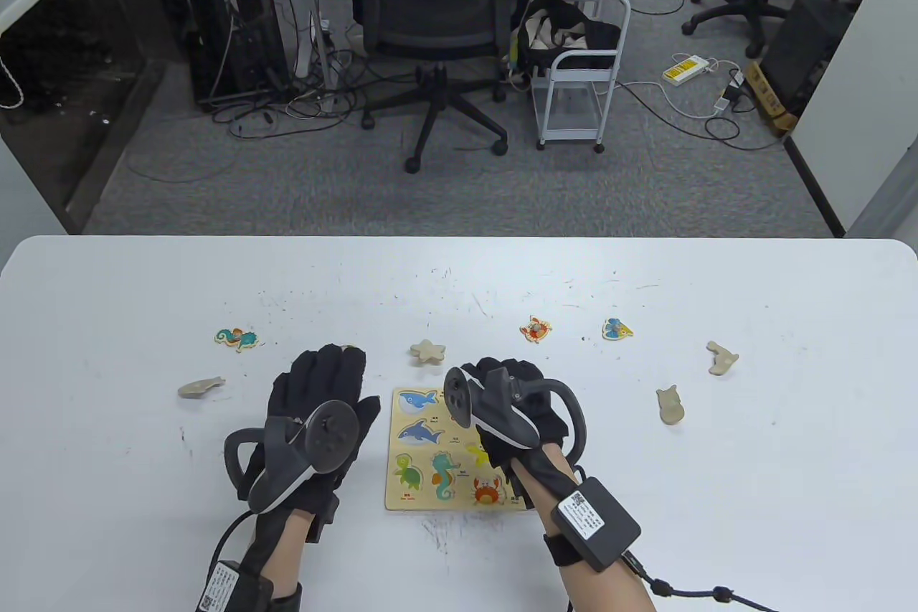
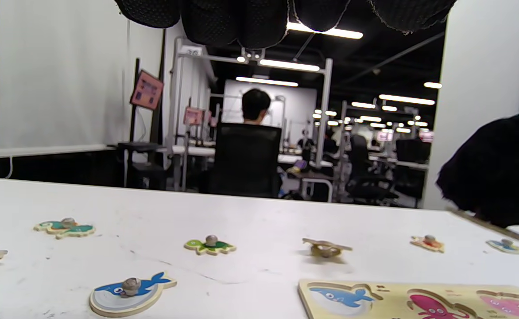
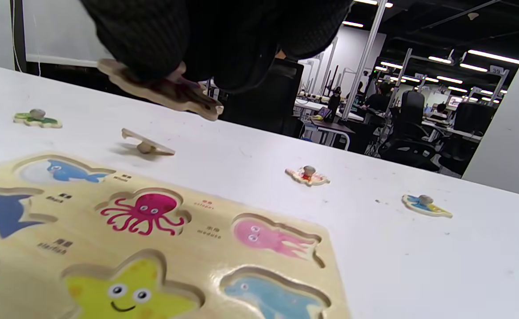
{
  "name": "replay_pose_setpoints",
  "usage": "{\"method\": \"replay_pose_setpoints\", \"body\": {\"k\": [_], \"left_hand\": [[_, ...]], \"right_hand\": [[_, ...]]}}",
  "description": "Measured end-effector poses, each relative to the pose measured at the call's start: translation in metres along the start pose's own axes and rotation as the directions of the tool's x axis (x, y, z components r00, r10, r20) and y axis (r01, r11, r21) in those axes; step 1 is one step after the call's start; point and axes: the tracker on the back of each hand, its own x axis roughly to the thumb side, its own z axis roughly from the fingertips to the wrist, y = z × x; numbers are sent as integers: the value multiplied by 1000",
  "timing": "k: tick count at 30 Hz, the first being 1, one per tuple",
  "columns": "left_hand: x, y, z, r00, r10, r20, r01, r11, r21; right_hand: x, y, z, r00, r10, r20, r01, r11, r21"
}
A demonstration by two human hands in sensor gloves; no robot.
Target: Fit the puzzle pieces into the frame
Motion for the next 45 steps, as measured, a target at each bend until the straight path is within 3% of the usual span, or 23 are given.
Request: {"method": "replay_pose_setpoints", "body": {"k": [14,45], "left_hand": [[-1,1,0,1000,30,8,-30,1000,-1],[4,-1,-1,1000,2,9,-1,999,-34]], "right_hand": [[24,49,-22,994,108,7,-108,986,128],[27,55,-20,997,72,-8,-70,988,136]]}}
